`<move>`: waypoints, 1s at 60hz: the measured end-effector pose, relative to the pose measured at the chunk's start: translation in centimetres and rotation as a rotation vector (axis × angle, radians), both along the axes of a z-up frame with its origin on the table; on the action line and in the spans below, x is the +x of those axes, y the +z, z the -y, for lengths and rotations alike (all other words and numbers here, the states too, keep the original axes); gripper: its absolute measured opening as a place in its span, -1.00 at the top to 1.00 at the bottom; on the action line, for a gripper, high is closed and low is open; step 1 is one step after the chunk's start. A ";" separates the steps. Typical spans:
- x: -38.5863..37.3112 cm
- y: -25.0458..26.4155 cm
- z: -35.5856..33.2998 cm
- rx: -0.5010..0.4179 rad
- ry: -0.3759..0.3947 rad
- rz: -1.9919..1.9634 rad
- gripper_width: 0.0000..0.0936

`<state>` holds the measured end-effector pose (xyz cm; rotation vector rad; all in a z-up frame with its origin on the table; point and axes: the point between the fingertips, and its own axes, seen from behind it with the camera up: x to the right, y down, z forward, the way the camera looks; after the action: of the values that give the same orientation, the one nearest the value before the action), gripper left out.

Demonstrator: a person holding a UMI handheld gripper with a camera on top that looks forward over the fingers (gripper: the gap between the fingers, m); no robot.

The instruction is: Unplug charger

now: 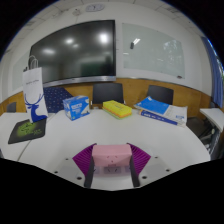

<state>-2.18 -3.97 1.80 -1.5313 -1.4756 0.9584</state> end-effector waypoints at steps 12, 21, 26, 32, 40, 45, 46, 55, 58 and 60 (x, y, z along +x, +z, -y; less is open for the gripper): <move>-0.3 0.2 -0.1 -0.035 -0.012 0.017 0.16; 0.0 0.1 0.1 -0.038 0.042 0.043 0.17; 0.1 0.2 0.1 -0.054 0.046 0.049 0.17; -0.9 4.1 -0.5 -0.007 0.034 -0.082 0.14; -4.2 15.7 -1.9 -0.007 -0.004 -0.232 0.17; -5.0 19.5 -6.0 -0.002 -0.071 -0.247 0.17; -5.1 19.6 -6.6 -0.011 -0.079 -0.242 0.17; -3.8 15.6 -14.1 0.001 -0.168 -0.109 0.16; -3.0 13.1 -16.3 0.008 -0.185 -0.046 0.15; -2.5 11.6 -17.6 0.018 -0.197 -0.011 0.15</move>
<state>-4.69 13.63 13.35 -1.6217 -1.2939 0.8338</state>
